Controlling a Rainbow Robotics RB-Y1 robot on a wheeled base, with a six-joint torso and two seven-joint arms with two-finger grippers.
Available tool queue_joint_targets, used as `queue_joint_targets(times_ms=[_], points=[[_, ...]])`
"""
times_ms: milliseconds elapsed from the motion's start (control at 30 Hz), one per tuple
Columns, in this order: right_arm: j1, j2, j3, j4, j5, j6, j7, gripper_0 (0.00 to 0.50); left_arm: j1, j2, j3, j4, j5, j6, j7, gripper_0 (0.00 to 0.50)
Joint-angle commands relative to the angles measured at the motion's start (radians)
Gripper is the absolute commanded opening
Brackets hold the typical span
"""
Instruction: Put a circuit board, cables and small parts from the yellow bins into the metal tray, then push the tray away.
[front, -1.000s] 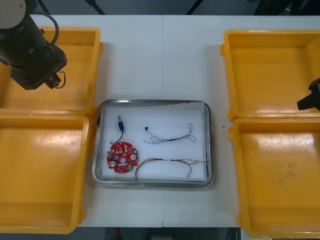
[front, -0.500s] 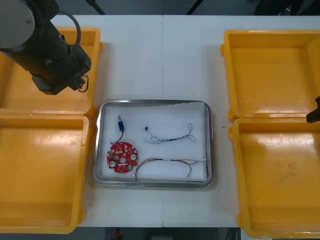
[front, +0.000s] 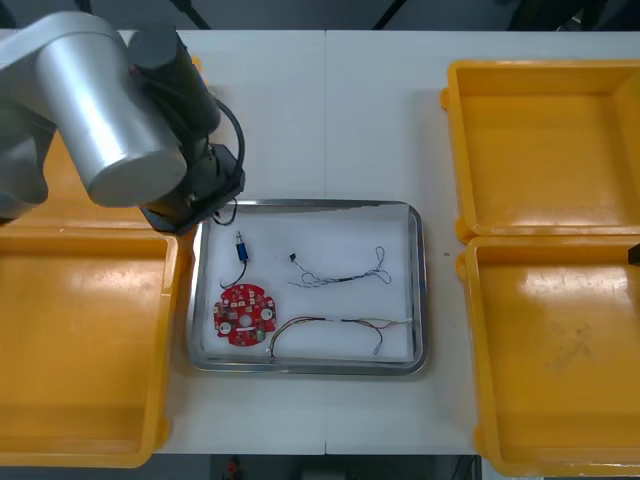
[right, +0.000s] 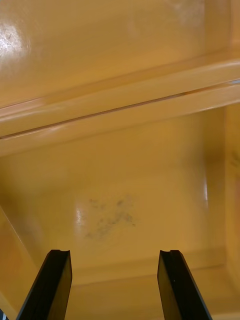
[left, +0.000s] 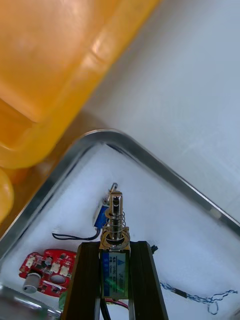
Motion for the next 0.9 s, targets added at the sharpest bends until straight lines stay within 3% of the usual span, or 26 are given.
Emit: queue_joint_targets(times_ms=[33, 500, 900], points=[[0.013, -0.045, -0.030, -0.027, 0.001, 0.004, -0.032, 0.500, 0.000, -0.081, -0.075, -0.010, -0.082, -0.018, -0.013, 0.000], [0.013, -0.045, -0.030, -0.086, -0.008, 0.004, 0.005, 0.500, 0.010, -0.217, -0.224, 0.112, -0.261, -0.084, 0.002, 0.000], [0.013, -0.045, -0.030, -0.091, -0.025, 0.004, 0.023, 0.500, 0.010, -0.227, -0.311, 0.161, -0.266, -0.121, 0.008, 0.001]])
